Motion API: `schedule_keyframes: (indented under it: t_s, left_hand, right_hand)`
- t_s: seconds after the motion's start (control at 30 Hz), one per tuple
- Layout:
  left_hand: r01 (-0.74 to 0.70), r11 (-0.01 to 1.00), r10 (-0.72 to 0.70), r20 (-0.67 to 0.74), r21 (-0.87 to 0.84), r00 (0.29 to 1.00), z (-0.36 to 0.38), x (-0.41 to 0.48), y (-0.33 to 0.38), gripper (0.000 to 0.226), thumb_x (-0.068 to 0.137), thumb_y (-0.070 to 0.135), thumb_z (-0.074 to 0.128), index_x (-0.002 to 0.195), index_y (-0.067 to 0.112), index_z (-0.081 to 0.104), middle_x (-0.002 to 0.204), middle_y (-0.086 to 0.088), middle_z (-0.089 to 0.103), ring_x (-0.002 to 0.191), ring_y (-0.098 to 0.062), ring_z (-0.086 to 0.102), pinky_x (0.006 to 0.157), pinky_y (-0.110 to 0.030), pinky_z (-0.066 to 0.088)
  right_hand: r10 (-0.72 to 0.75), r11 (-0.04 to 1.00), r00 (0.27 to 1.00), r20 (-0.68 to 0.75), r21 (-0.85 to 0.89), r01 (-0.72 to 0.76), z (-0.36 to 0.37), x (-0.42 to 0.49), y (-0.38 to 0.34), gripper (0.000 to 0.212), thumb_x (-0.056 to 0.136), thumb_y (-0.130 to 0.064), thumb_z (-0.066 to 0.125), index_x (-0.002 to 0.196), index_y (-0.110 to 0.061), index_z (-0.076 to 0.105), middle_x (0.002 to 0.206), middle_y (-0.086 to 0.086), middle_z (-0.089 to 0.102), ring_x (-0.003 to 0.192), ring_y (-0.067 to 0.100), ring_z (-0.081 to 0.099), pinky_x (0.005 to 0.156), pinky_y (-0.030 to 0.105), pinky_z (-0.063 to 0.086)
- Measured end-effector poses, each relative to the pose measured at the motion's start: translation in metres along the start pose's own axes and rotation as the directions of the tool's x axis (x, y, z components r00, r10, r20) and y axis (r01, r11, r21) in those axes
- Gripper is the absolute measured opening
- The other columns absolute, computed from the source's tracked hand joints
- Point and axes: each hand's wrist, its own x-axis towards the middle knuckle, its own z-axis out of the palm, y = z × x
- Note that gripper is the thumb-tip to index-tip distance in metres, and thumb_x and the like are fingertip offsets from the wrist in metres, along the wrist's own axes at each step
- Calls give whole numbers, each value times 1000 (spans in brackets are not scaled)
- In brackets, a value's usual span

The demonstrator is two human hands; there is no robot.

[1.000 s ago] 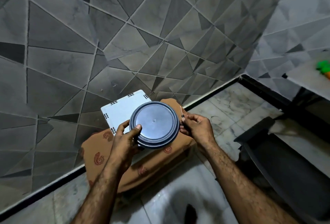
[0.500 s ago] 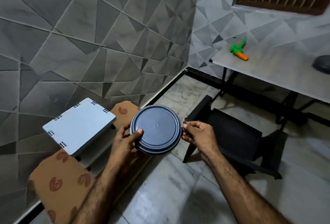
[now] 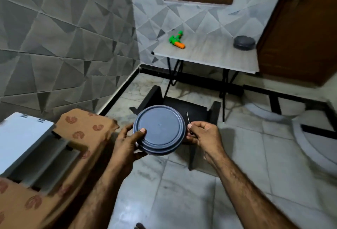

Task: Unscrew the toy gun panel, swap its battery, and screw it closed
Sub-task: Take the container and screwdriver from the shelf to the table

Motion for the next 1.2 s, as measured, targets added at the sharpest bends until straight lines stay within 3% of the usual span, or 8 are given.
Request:
schedule_keyframes:
  t_s: [0.07, 0.23, 0.57, 0.63, 0.73, 0.87, 1.0, 1.2]
  left_hand:
    - [16, 999, -19, 66, 47, 998, 42, -14, -18, 36, 85, 24, 72, 118, 31, 60, 114, -14, 69, 98, -41, 69, 68, -42, 59]
    - [17, 997, -27, 125, 81, 992, 90, -24, -31, 33, 89, 21, 69, 119, 25, 57, 113, -15, 66, 81, -34, 71, 77, -53, 58]
    - [64, 991, -96, 301, 114, 949, 224, 1, -55, 40, 84, 22, 74, 120, 25, 58, 114, -17, 68, 95, -39, 71, 80, -63, 55]
    - [49, 989, -94, 332, 141, 939, 246, 13, -56, 41, 83, 26, 75, 121, 27, 58, 114, -16, 68, 93, -38, 71, 76, -59, 57]
    - [22, 982, -91, 365, 190, 926, 280, 30, -53, 42, 85, 29, 73, 123, 30, 55, 109, -14, 70, 86, -33, 72, 59, -40, 57]
    - [49, 979, -123, 385, 197, 915, 320, 59, -44, 43, 84, 30, 74, 123, 31, 55, 110, -16, 70, 90, -38, 72, 70, -53, 59]
    - [35, 984, -107, 415, 177, 903, 356, 85, -33, 39, 88, 22, 70, 124, 22, 55, 111, -16, 69, 87, -33, 72, 59, -35, 56]
    - [14, 984, -92, 444, 176, 891, 406, 124, -20, 39, 89, 20, 68, 126, 22, 55, 108, -16, 70, 90, -34, 72, 64, -37, 57]
  right_hand:
    - [-28, 1000, 997, -67, 1, 28, -53, -10, -2, 5, 90, -6, 66, 86, -3, 68, 69, 7, 66, 58, 14, 61, 59, 26, 57]
    - [-20, 999, 989, -149, 25, 23, -102, -21, -11, 6, 90, -3, 64, 90, 1, 68, 71, 9, 64, 61, 17, 60, 63, 26, 59]
    - [-49, 995, 934, -354, 64, 76, -223, 2, -38, 6, 88, -6, 68, 85, -2, 71, 74, 11, 71, 69, 21, 68, 74, 37, 60]
    - [-51, 994, 928, -370, 73, 84, -239, 15, -46, 6, 88, -6, 68, 84, -3, 71, 73, 10, 72, 70, 21, 69, 74, 37, 60]
    - [-44, 992, 918, -394, 93, 88, -259, 39, -58, 5, 88, -6, 68, 86, -2, 71, 75, 11, 72, 71, 22, 69, 75, 37, 61]
    - [-42, 989, 909, -416, 110, 96, -279, 73, -78, 5, 88, -5, 68, 88, -1, 70, 76, 13, 71, 70, 21, 69, 74, 36, 61]
    - [-50, 987, 898, -438, 116, 112, -292, 105, -97, 6, 88, -5, 67, 90, 1, 69, 75, 12, 71, 68, 19, 69, 70, 32, 60]
    - [-63, 983, 887, -458, 124, 133, -312, 154, -120, 11, 88, -5, 67, 95, 3, 68, 76, 13, 70, 69, 20, 69, 69, 32, 60]
